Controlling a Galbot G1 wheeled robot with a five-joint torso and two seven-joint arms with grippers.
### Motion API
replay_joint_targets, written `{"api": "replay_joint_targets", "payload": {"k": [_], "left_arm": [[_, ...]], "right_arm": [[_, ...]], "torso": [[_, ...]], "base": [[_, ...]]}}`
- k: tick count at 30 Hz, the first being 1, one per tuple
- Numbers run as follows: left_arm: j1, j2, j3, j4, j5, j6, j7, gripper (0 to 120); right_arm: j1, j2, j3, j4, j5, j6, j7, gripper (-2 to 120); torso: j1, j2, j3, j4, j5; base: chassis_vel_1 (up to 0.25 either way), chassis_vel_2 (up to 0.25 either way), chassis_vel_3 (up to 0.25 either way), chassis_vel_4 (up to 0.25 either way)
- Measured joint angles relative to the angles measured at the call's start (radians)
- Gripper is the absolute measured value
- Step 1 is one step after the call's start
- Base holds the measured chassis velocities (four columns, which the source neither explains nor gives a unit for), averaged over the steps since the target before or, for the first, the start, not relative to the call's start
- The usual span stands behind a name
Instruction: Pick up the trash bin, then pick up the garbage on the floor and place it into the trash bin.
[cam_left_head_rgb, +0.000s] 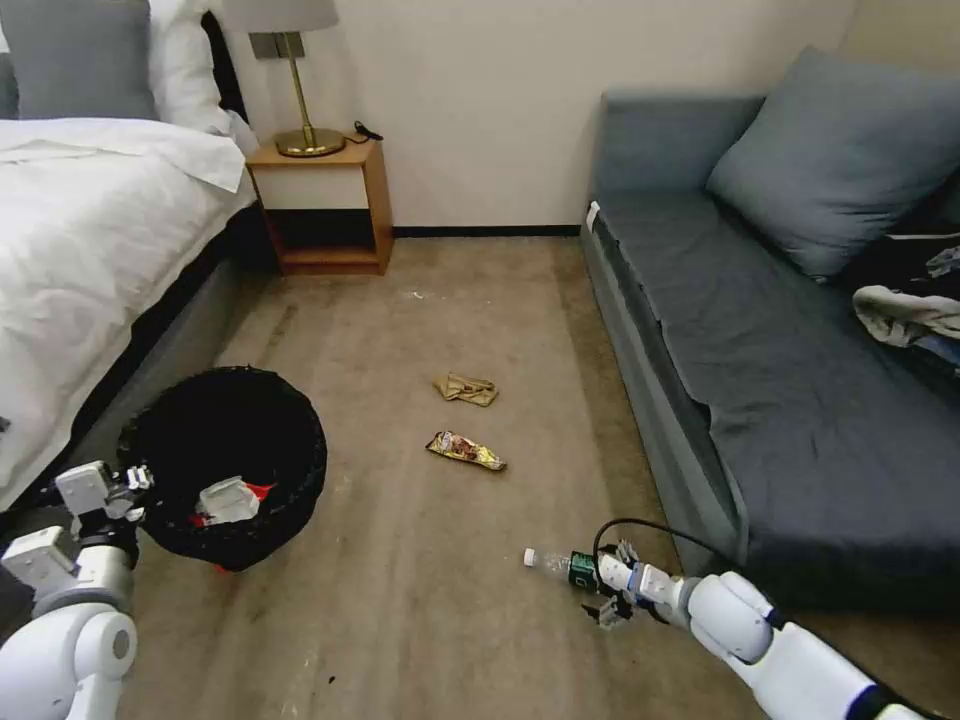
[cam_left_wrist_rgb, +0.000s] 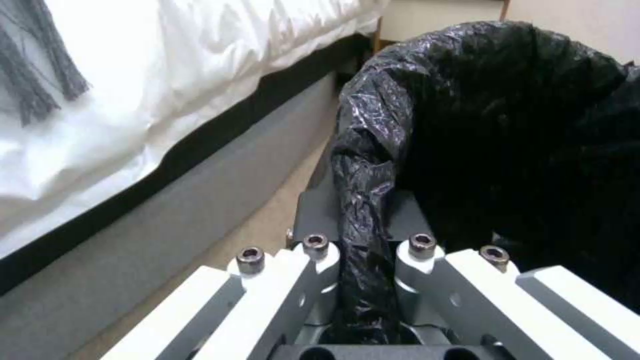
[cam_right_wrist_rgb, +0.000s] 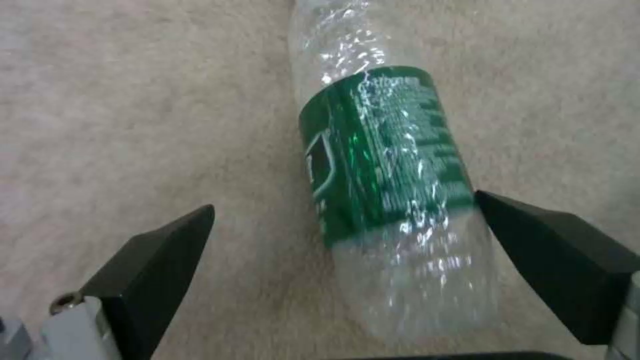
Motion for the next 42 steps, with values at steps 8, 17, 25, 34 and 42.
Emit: {"api": "replay_joint_targets", "payload": {"k": [8, 17, 25, 34, 42], "left_arm": [[0.005, -0.004, -0.001, -0.003, 0.000, -0.004, -0.001, 5], [0.000, -0.005, -0.001, -0.003, 0.002, -0.005, -0.001, 5], [0.000, -0.008, 0.002, -0.003, 0.005, -0.005, -0.001, 5], [0.003, -0.013, 0.005, -0.013, 0.007, 0.001, 0.009, 5], [0.005, -0.019, 0.020, -0.043, -0.054, 0.050, 0.019, 5]], "right_arm": [[0.032, 0.032, 0.007, -0.055, -0.017, 0.018, 0.003, 100], [0.047, 0.030, -0.008, -0.056, -0.021, 0.023, -0.008, 76], [0.041, 0.029, -0.011, -0.024, -0.001, 0.056, 0.021, 41], [0.088, 0.054, -0.050, 0.191, 0.293, 0.114, 0.125, 22], [0.328, 0.168, -0.291, 0.228, 0.727, 0.305, 0.286, 22]], "torso": [[0.000, 0.000, 0.000, -0.0002, -0.0004], [0.000, 0.000, 0.000, -0.0002, -0.0004], [0.000, 0.000, 0.000, -0.0003, -0.0004], [0.000, 0.000, 0.000, -0.0003, -0.0007], [0.000, 0.000, 0.000, 0.0002, -0.0007]], "base": [[0.000, 0.000, 0.000, 0.000], [0.000, 0.000, 0.000, 0.000], [0.000, 0.000, 0.000, 0.000], [0.000, 0.000, 0.000, 0.000], [0.000, 0.000, 0.000, 0.000]]}}
